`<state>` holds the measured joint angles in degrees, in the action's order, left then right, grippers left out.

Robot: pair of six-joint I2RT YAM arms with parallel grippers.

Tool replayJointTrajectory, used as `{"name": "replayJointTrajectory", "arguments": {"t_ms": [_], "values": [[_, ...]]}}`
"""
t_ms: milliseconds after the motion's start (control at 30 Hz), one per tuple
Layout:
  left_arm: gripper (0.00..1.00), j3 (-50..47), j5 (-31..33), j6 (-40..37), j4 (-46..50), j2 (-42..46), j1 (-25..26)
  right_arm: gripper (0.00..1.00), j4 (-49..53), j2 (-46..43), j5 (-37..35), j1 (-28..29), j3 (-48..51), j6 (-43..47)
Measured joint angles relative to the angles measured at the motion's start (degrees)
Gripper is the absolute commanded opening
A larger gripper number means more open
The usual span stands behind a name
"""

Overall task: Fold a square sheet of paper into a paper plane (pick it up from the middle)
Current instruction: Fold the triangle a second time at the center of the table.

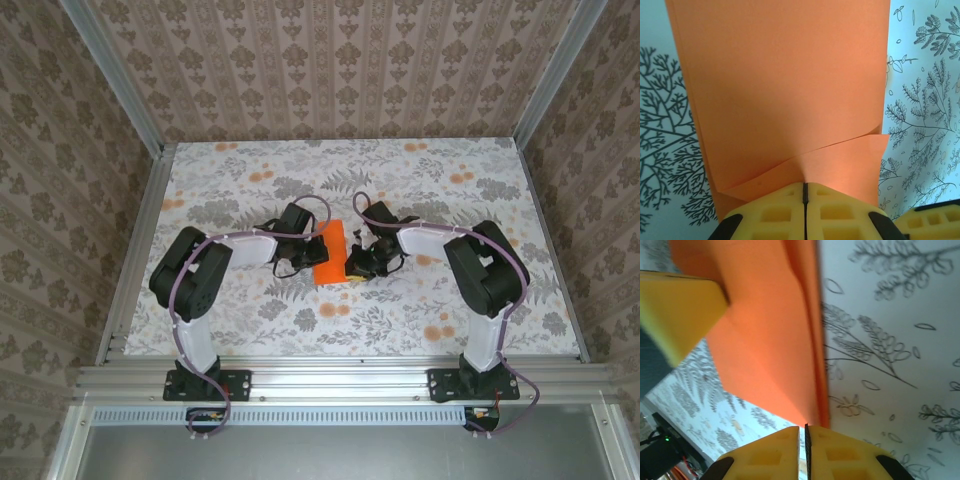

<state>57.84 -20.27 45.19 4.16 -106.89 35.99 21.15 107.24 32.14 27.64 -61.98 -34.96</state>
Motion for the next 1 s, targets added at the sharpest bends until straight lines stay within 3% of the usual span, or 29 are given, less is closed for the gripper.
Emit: {"name": "replayJointTrajectory", "arguments": {"t_ms": [667, 1000], "values": [[0.05, 0.0, 0.5, 1.6, 0.1, 0.0, -0.1, 0.11, 1.2, 8.1, -1.1, 3.4, -11.0, -3.2], [0.05, 0.0, 0.5, 2.1, -0.3, -0.2, -0.1, 0.11, 1.8, 8.3, -1.8, 3.0, -9.2, -0.7]]}}
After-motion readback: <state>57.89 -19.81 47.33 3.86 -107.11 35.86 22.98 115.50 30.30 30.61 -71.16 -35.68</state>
